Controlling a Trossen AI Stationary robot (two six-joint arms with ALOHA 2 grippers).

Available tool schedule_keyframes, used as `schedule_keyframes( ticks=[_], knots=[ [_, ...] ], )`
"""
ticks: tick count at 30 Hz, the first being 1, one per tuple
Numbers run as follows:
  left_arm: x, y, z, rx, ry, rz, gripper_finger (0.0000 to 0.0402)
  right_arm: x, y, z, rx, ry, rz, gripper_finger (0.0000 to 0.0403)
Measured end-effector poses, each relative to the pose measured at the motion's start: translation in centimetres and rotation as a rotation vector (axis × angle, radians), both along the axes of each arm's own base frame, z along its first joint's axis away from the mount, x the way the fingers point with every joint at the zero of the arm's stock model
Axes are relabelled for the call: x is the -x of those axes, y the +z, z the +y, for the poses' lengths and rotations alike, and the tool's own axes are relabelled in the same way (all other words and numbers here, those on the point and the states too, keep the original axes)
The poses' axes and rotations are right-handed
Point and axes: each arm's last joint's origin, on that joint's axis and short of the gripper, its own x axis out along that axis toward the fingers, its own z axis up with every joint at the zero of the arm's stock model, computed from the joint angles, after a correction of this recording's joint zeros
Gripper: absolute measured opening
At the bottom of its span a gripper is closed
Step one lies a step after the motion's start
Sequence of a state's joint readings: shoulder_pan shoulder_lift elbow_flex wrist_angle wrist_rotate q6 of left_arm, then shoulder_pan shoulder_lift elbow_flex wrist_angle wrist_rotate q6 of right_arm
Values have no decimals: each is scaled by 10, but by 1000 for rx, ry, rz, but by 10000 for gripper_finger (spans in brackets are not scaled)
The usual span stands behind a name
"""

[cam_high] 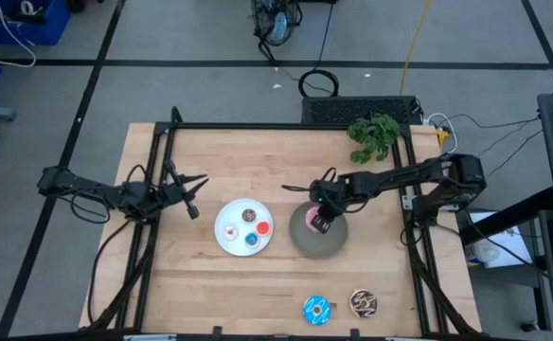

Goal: Pick & Place donuts
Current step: Put the big pink doughnut on the gray plate

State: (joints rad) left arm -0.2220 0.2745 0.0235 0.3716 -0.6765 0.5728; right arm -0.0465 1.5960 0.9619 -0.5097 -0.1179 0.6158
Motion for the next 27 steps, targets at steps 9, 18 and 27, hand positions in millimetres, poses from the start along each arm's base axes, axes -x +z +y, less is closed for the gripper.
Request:
schedule_keyframes(
  ticks=[9, 18, 27],
  knots=[
    [0, 0, 0, 0, -3, 1, 56, -9, -24, 0, 0, 51, 47, 13],
    [0, 0, 0, 0, -3, 1, 56, -9, -12, -2, 37, 46, -3, 61],
    [0, 0, 0, 1, -3, -1, 56, -7, 1, -2, 19, 1, -51, 180]
  ],
)
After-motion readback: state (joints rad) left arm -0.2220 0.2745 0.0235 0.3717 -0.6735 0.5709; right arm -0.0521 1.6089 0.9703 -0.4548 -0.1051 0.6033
